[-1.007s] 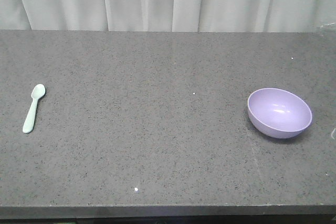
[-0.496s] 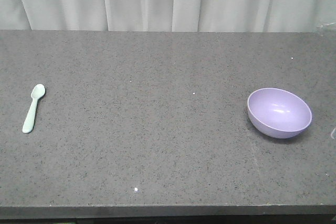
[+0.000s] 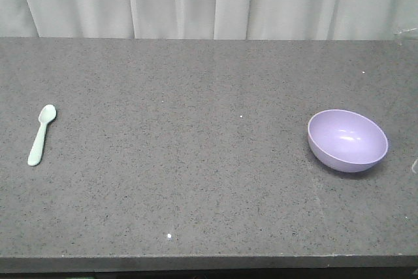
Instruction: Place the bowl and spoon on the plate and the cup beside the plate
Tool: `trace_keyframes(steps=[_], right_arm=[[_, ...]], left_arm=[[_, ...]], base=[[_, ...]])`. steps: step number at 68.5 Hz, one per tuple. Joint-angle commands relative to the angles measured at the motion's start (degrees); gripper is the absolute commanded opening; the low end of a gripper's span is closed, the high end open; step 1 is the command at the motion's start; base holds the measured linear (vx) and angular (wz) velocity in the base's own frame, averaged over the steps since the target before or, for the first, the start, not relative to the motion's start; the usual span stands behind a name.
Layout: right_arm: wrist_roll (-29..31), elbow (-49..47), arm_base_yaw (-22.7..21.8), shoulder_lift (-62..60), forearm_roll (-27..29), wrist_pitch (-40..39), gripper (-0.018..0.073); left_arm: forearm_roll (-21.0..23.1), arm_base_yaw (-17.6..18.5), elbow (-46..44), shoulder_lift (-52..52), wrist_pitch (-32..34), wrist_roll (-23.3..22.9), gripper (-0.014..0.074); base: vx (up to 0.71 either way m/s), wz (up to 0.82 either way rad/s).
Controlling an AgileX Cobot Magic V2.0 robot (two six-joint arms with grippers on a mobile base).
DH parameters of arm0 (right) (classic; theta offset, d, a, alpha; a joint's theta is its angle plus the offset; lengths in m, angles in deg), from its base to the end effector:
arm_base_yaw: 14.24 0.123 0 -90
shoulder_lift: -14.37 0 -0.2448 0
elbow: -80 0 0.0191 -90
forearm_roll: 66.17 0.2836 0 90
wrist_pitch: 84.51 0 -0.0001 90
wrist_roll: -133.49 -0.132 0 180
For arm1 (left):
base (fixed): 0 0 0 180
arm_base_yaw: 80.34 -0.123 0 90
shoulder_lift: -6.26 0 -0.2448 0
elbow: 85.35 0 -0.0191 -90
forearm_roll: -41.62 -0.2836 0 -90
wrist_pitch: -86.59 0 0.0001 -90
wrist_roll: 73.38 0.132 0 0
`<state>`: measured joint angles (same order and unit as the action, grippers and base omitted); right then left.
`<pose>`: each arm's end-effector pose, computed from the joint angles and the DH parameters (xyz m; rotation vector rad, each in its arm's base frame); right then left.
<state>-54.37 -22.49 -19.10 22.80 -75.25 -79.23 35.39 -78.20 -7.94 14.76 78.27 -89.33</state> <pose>0.1706 -0.0164 0.1953 0.0624 1.5905 -0.0938 0.1710 -0.0043 0.1887 -0.1217 1.6413 -0.1461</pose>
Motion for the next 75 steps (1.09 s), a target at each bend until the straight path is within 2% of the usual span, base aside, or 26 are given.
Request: trace_keyframes(steps=[1,75], right_arm=[[0.35,0.24,0.08,-0.46,-0.56,-4.06,-0.0003],[0.35,0.24,0.08,-0.46,-0.56,-4.05,-0.0003]], left_arm=[[0.03,-0.15,-0.42,-0.27,4.49,-0.59,-0.0006],[0.03,-0.15,-0.42,-0.27,4.49,-0.59,-0.0006]], base=[[0.00,0.00],[0.00,0.00]])
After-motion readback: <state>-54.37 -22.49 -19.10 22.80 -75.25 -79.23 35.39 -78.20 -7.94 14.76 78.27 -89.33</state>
